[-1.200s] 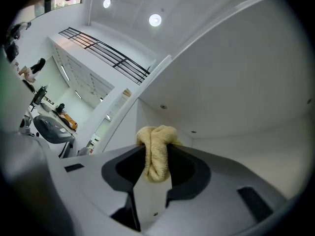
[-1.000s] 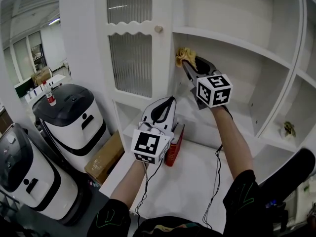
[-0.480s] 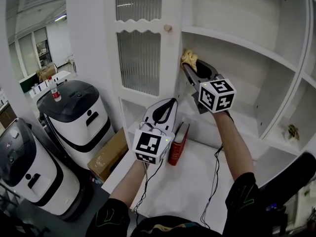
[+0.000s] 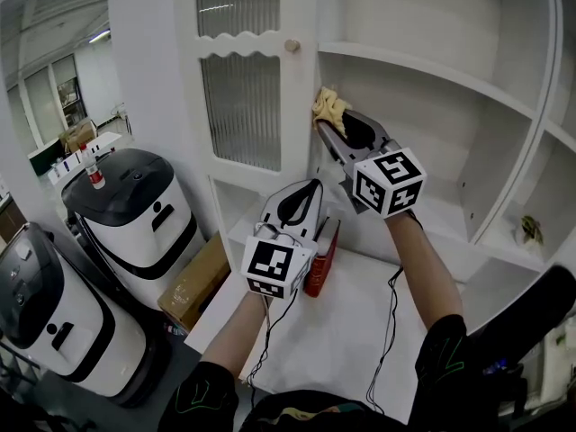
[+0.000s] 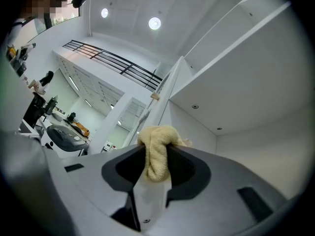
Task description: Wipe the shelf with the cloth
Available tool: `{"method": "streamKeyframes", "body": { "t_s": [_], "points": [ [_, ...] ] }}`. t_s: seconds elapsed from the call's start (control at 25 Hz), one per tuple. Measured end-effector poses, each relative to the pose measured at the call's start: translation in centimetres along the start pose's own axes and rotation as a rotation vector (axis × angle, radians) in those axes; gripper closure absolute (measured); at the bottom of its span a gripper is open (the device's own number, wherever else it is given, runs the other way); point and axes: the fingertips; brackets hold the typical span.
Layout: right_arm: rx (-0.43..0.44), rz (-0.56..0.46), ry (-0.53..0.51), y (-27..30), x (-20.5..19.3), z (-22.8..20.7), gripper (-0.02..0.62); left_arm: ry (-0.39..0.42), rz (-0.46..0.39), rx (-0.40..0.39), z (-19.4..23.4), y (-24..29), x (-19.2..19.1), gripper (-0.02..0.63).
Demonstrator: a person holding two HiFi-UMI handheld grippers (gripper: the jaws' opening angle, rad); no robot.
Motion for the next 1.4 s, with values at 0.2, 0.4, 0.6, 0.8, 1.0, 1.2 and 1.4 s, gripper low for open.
{"method": "streamKeyframes", "body": {
  "t_s": [0.2, 0.4, 0.6, 0.8, 1.0, 1.2, 1.4],
  "points": [
    [0.028, -0.007, -0.028, -0.8, 0.0, 1.1, 0.463, -0.015, 0.003, -0.008, -0.4, 0.2, -0.6, 0.607],
    [0.101, -0.027, -0.034, -2.1, 0.6, 2.3, 0.463, -0.023, 0.007, -0.012, -0.5, 0.6, -1.0, 0.607],
    [0.162, -0.070, -0.002, -3.6, 1.7, 2.4, 0.463, -0.030, -0.001, -0.010, -0.4, 0.7, -1.2, 0.607],
    [0.078, -0.040, 0.053, -4.2, 0.3, 0.9, 0.463, -0.053, 0.009, -0.013, -0.4, 0.7, -2.2, 0.607],
    [-0.016, 0.112, -0.059, -3.4, -3.2, -1.4, 0.463, -0.069, 0.004, -0.006, -0.3, 0.4, -2.6, 0.607],
    [-0.080, 0.272, -0.099, -2.2, -6.2, -3.4, 0.463, -0.082, 0.009, 0.002, 0.1, 0.0, -3.3, 0.607],
    [-0.096, 0.425, -0.159, -0.8, -9.3, -4.1, 0.463, -0.086, 0.012, 0.006, 0.4, -0.4, -3.4, 0.607]
  ]
}}
Point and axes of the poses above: the fingertips, and each gripper's own axes: y forward along the fingers, z to its left, x out of its top, and after that the axes turned 10 degrees about -x, right-handed
